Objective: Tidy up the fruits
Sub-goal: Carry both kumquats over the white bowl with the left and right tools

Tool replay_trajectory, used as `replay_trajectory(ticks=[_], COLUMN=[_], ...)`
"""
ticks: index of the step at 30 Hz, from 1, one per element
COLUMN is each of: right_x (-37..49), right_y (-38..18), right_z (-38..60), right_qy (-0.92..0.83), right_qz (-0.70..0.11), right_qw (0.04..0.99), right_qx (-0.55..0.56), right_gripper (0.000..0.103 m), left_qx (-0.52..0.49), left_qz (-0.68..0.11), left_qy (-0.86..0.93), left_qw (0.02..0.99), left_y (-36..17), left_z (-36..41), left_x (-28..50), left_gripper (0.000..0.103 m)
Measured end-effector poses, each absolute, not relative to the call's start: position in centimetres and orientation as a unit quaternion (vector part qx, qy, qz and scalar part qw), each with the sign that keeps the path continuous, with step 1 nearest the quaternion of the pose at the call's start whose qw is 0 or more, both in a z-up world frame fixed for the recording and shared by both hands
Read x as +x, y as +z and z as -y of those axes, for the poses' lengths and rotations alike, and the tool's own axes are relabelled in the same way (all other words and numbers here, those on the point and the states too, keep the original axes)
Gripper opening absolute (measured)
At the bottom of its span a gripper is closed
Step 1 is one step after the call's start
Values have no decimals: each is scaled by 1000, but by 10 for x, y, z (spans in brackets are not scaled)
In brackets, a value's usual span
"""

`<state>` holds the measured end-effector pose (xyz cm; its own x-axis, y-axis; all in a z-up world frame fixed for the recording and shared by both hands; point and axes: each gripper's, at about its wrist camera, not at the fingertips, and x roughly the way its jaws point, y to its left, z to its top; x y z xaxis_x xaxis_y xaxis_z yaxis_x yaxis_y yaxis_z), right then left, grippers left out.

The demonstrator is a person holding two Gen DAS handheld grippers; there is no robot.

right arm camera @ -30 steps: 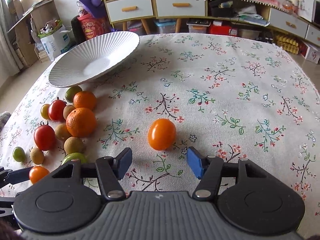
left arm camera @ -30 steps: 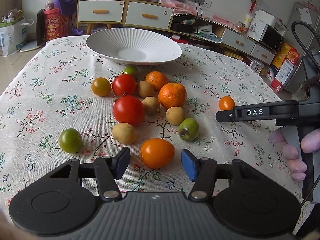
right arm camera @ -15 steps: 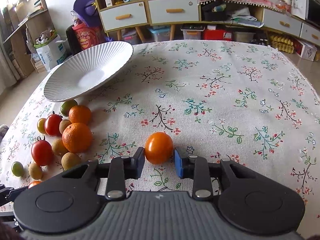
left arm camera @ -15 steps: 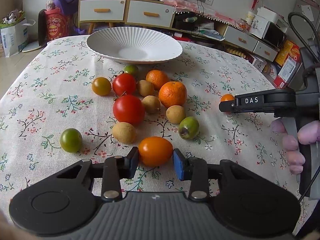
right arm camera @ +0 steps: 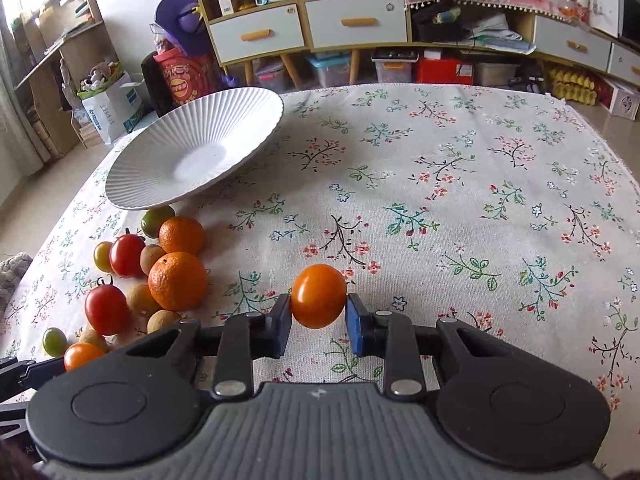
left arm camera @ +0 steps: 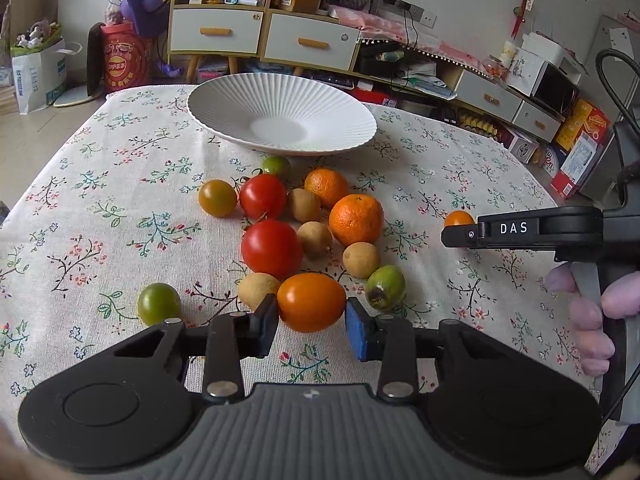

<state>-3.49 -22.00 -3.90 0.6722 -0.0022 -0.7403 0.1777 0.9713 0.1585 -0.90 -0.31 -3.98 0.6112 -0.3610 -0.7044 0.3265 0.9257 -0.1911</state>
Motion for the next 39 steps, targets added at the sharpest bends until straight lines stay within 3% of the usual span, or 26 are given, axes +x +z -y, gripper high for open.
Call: replay_trajectory(ticks=[24, 31, 39], right_x=[-8, 25, 68], right_y=[11, 17, 6], right_z=[176, 176, 181], right_qy=[18, 47, 59], right_qz=[-383, -378, -397], right_qw=[921, 922, 913], right_qx=[72, 76, 69], right_gripper=[26, 26, 26], left_qx=[-29, 6, 40], left_qz=[-347, -313, -330], left_qy=[-191, -212, -220], left_qw=[918, 926, 917], left_y=[-9, -1, -19], left_z=[7, 15, 20], left_x=[21, 44, 83], left_gripper=[27, 27, 27])
